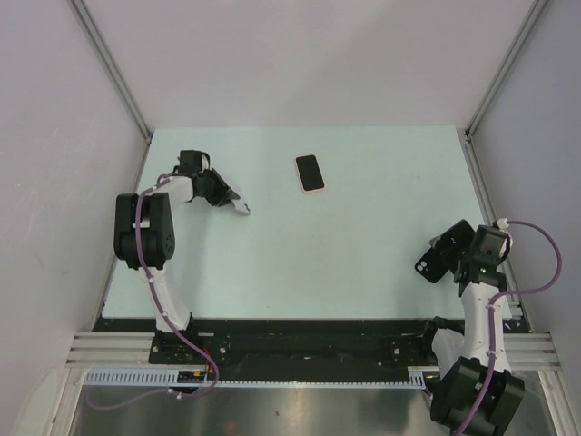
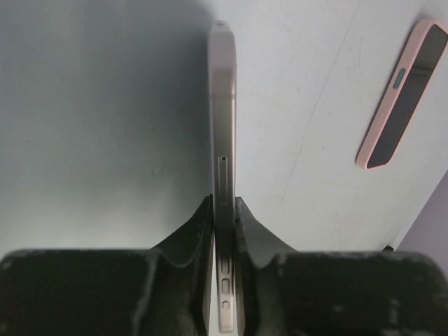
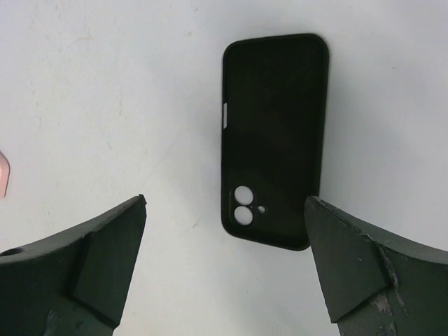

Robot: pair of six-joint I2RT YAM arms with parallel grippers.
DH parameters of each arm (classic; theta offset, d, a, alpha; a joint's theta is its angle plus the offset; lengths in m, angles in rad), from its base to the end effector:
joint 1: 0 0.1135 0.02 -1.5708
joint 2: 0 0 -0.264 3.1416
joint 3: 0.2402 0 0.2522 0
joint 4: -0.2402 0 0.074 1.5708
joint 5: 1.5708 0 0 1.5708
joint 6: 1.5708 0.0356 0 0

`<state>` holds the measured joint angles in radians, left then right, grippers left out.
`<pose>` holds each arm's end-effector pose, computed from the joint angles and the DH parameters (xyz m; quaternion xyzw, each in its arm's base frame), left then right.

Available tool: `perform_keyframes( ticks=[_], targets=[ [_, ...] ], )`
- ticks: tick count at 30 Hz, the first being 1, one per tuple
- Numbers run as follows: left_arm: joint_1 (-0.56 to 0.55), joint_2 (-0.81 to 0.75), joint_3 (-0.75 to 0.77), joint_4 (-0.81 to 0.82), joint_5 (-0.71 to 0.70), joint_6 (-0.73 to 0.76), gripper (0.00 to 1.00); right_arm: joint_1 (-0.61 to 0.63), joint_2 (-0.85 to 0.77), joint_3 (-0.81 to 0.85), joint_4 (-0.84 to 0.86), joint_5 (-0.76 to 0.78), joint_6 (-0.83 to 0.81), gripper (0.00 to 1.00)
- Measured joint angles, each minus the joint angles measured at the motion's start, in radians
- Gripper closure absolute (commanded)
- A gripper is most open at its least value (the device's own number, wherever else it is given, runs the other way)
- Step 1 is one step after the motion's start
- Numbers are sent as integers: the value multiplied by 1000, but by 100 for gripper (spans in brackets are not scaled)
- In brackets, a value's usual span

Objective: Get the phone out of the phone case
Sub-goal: Place the phone at the center of the board, then pick up the phone at the center of the board.

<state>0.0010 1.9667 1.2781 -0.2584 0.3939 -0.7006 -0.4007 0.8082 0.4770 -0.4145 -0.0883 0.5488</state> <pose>0.4115 -0.0133 0.1610 -0.2643 0.8971 -0.2781 0.2189 0.1570 -0.0631 0.2072 0.4026 0.8221 0.0700 0.3965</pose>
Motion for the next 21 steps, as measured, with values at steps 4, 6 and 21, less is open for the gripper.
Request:
perform_keyframes(
  ticks=[4, 6, 21],
  targets=[
    [25, 6, 0, -14, -30, 13, 35, 85, 7, 2, 0, -13, 5, 0],
    [40, 6, 1, -25, -55, 14, 13, 151, 19, 10, -6, 3, 9, 0],
    [-63, -213, 57, -173, -387, 81, 9, 802, 337, 270, -1, 262, 31, 0]
  ],
)
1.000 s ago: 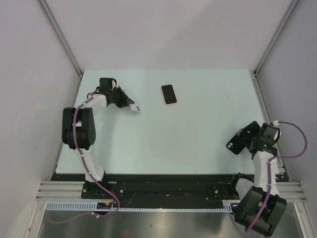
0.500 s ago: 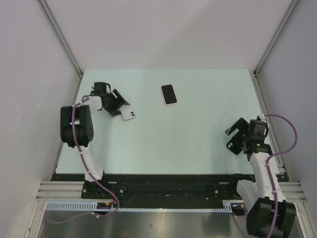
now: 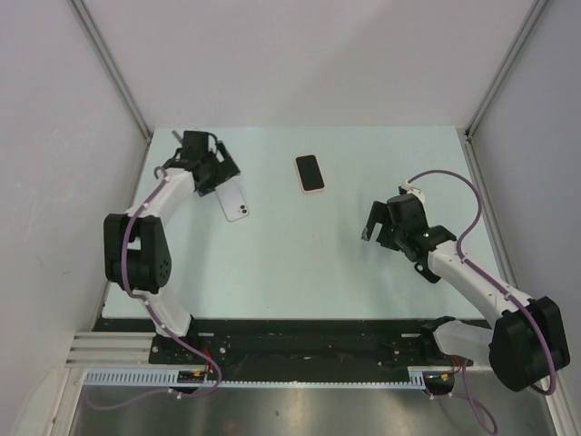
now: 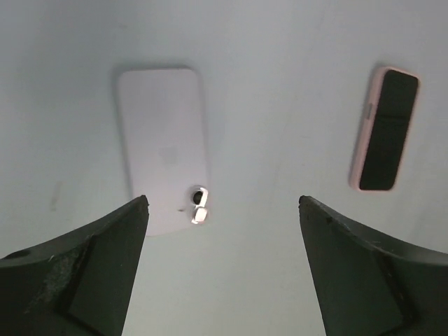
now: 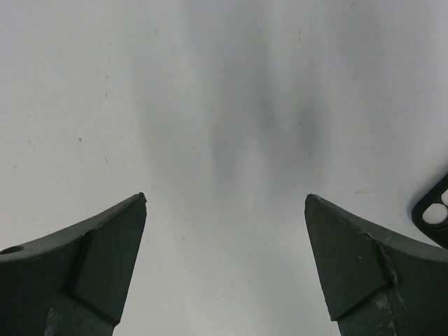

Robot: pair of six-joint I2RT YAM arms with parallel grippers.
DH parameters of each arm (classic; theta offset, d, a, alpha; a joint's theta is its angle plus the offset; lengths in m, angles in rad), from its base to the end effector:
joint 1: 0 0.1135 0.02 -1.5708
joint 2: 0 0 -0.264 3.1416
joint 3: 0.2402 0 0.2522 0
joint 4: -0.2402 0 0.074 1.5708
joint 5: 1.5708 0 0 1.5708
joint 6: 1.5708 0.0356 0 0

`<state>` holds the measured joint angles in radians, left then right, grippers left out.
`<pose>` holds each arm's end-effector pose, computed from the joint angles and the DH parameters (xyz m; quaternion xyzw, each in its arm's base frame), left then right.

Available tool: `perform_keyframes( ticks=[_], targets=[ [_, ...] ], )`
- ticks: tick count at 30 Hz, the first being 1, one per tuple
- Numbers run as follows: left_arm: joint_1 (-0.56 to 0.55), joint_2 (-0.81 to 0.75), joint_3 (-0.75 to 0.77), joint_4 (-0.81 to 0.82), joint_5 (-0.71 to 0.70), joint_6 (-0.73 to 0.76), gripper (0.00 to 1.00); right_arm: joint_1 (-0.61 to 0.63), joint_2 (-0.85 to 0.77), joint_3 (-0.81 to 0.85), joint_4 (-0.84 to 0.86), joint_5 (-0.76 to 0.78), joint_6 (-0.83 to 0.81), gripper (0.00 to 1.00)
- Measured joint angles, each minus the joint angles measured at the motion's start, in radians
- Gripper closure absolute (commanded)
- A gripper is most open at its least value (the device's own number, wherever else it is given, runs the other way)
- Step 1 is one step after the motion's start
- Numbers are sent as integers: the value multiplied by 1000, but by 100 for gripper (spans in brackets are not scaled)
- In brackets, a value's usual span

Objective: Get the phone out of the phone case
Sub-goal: Pick up the phone at the center of the board.

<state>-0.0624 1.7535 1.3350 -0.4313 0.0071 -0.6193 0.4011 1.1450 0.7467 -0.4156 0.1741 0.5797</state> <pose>0.3877 -0.0245 0.2461 -0.2560 0.9000 -0.1211 0.3313 0.2187 0.0860 0.2349 0.1146 0.9192 0.1021 0.3628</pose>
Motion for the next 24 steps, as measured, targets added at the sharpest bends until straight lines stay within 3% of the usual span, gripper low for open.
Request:
perform_keyframes(
  ticks=[4, 10, 24],
  targets=[
    [-169, 39, 111, -12, -45, 11, 8, 23, 26, 0, -6, 6, 16, 0],
    [-388, 253, 350, -61, -118, 29, 9, 30, -15, 0, -54, 37, 22, 0],
    [-523, 647, 800, -208, -275, 52, 10, 30, -169, -41, -127, 47, 24, 0]
  ],
)
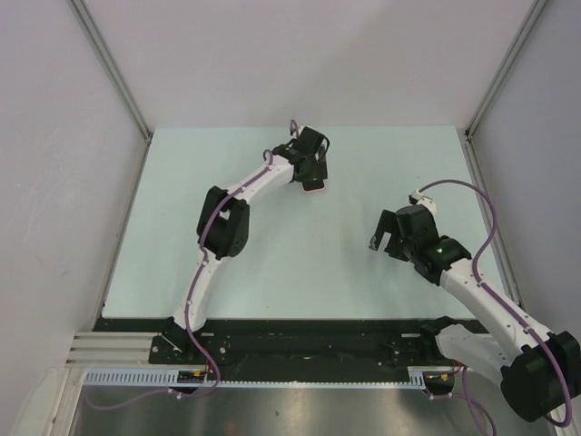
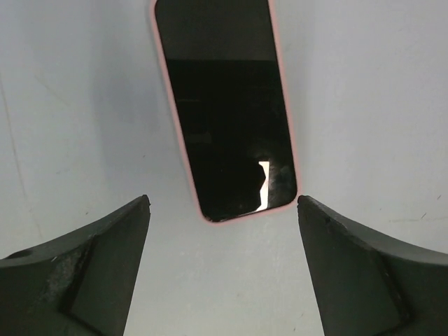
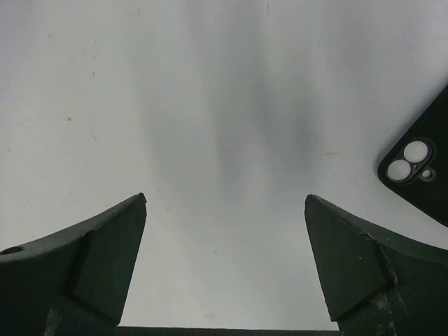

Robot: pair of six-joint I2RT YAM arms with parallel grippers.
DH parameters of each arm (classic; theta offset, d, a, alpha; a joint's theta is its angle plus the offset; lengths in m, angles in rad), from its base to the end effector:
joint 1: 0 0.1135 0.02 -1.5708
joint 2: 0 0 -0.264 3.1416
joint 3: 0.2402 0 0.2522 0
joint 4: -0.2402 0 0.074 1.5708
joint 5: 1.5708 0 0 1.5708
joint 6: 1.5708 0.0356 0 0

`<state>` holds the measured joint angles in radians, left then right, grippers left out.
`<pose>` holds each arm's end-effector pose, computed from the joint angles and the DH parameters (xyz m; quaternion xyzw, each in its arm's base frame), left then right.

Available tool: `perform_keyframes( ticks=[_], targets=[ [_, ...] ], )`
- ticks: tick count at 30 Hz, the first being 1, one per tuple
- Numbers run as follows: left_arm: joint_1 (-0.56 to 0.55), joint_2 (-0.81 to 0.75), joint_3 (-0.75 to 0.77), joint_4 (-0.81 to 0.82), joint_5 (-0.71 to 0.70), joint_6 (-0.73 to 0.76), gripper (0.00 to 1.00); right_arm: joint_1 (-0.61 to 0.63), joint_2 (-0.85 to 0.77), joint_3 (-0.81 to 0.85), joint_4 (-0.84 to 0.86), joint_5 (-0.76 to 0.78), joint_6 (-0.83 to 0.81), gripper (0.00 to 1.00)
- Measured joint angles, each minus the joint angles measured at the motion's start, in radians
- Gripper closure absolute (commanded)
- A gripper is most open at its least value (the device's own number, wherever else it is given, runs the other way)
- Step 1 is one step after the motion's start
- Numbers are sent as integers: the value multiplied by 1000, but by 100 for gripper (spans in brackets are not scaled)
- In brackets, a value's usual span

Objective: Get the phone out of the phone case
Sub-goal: Pick up the phone at the center of the board.

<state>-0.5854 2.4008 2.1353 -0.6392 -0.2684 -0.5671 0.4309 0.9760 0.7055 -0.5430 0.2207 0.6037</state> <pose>0.4502 -0.2871 0.2001 -0.0352 0.9369 -0.0705 0.3406 0.1839 0.0760 0.2455 0.1203 0.9166 0.0928 0.3699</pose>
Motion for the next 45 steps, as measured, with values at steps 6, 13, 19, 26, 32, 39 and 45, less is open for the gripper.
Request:
perform_keyframes(
  ticks=[6, 13, 19, 26, 32, 39, 45],
  targets=[
    [-24, 103, 147, -34, -33, 0, 0, 2, -5, -30, 2, -23, 6, 0],
    [-50, 161, 225, -64, -101, -3, 0, 2, -5, -58, 26, -57, 6, 0],
    [-54, 199, 245, -91, -127, -4, 0, 2, 1, -67, 63, -81, -2, 0],
    [-52, 229, 263, -109, -139, -10, 10, 2, 16, -88, 100, -106, -5, 0],
    [-40, 229, 264, -103, -108, -19, 35, 2, 21, -94, 111, -117, -5, 0],
    [-34, 136, 99, -11, -51, -29, 36, 1, 14, -98, 111, -128, -5, 0],
    [-43, -92, -271, 70, 32, -35, 35, 1, -43, -102, 99, -127, -2, 0]
  ],
)
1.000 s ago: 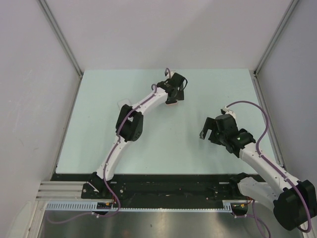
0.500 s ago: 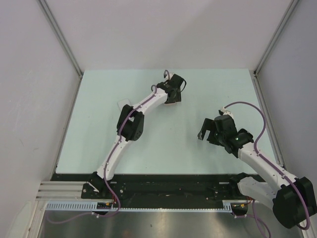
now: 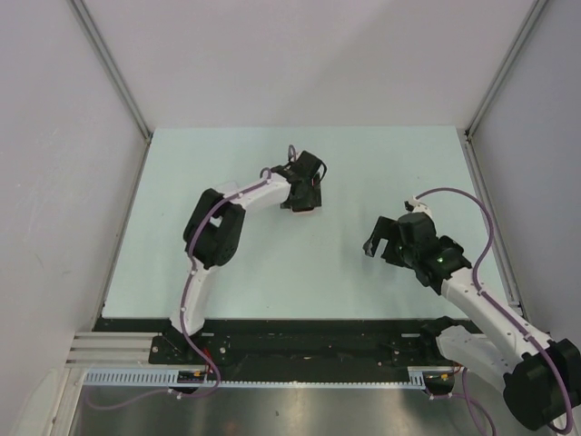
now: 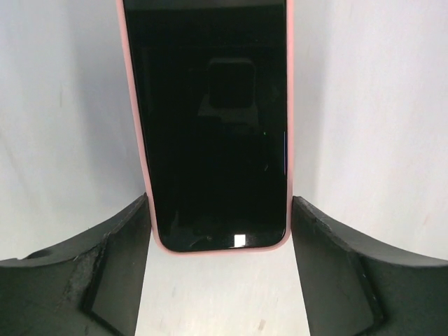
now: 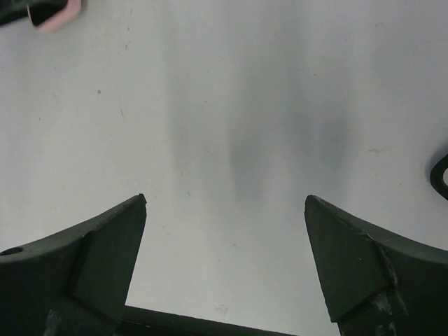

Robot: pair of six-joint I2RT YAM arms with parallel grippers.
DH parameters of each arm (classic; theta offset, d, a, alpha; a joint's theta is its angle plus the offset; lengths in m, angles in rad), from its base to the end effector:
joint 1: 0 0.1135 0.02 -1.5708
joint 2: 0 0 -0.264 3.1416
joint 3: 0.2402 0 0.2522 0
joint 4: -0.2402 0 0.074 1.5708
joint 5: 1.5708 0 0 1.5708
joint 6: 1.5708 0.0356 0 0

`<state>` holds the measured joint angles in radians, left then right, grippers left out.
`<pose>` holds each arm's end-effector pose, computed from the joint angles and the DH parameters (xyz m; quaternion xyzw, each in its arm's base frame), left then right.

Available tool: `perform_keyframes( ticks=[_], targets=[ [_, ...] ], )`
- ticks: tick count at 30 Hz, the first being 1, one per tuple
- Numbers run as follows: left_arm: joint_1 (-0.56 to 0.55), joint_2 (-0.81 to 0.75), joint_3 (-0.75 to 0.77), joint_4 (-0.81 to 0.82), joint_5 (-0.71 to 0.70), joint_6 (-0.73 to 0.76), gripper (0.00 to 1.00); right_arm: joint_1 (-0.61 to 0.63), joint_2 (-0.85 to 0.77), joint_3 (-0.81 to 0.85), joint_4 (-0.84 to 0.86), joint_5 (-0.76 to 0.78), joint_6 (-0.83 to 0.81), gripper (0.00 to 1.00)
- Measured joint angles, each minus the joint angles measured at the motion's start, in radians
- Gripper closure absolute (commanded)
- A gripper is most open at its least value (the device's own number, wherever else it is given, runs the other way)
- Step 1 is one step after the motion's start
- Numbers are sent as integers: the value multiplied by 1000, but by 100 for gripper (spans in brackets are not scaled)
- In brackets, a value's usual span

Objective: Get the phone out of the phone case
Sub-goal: Pick up the phone at the center of the board.

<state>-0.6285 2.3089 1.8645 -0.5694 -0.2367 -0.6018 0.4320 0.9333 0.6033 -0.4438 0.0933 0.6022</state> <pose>0.4110 -0.2884 0.1655 -0.0197 0.9551 -0.0648 0.2885 0.1761 0.0775 0.2265 0.0963 0.9158 0.1543 0.3582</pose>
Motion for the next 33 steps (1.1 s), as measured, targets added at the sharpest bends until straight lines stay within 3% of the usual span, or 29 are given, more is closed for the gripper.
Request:
perform_keyframes(
  ticks=[7, 10, 17, 24, 27, 30, 31, 33],
  targets=[
    [-77, -331, -453, 82, 126, -10, 36, 5, -13, -21, 20, -9, 39, 0],
    [-103, -436, -576, 116, 206, -18, 36, 11, 9, -33, 47, -30, 74, 1],
    [-150, -584, -790, 214, 343, -56, 37, 3, 191, -36, 245, -150, 209, 7],
    [-157, -616, -841, 256, 407, -89, 37, 7, 500, -37, 574, -325, 398, 22],
    [-157, -629, -841, 260, 429, -90, 38, 22, 602, -40, 703, -383, 469, 35],
    [-158, -635, -841, 263, 452, -90, 38, 43, 669, -41, 809, -428, 520, 58],
    [-159, -635, -841, 264, 457, -90, 38, 51, 688, -41, 842, -442, 534, 81],
    [-161, -635, -841, 264, 463, -88, 34, 63, 717, -42, 901, -467, 569, 100]
  ],
)
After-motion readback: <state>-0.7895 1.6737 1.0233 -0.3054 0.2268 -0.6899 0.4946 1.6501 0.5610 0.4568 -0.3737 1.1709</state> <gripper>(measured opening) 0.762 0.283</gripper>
